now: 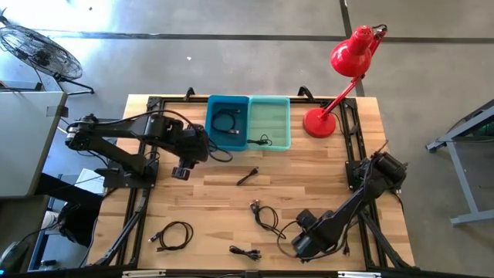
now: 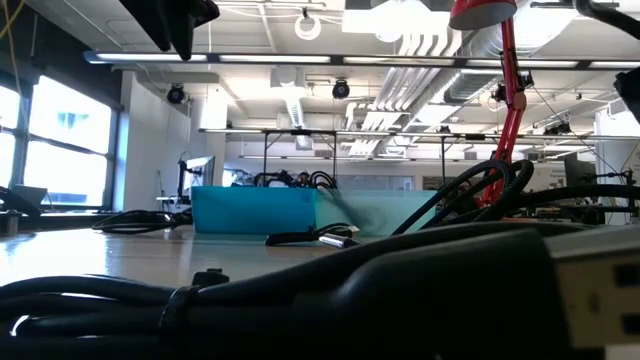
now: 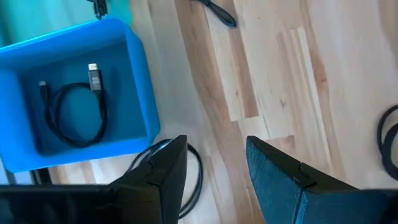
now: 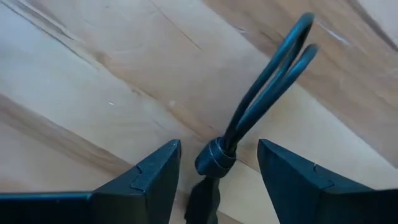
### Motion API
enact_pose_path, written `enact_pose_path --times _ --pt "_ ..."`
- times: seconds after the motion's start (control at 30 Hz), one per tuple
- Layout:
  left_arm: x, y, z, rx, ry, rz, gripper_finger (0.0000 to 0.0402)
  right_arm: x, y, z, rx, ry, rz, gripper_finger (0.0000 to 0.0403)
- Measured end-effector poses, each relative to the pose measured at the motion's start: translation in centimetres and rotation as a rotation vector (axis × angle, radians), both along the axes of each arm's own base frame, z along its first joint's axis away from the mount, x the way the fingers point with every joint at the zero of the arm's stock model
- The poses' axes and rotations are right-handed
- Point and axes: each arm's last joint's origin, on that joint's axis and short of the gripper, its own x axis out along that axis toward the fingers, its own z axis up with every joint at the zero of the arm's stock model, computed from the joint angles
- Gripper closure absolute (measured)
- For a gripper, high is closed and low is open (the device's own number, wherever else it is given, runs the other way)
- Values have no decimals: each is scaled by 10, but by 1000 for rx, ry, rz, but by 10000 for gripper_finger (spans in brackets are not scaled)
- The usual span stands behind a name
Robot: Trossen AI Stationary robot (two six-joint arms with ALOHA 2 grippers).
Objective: Pick & Place USB Port
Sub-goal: Put the black usb cable into the light blue bin
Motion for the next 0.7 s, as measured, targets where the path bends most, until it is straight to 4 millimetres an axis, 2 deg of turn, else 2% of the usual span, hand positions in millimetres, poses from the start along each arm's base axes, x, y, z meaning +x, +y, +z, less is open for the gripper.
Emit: enact_pose_path --times 0.1,0.17,0.37,0.57,0.7 --pt "0 0 0 13 2 -13 241 -3 -2 -10 38 -10 -6 207" --pt "0 0 0 15 3 -19 241 -4 -3 -13 48 -17 -20 231" --pt "-4 0 3 12 -12 -55 241 -4 -4 -11 47 -41 13 372" --pt "-27 1 21 8 -118 -67 241 -4 -18 9 5 -94 6 374" --pt "-54 3 40 5 -259 -66 241 0 -35 47 -41 -280 -27 374"
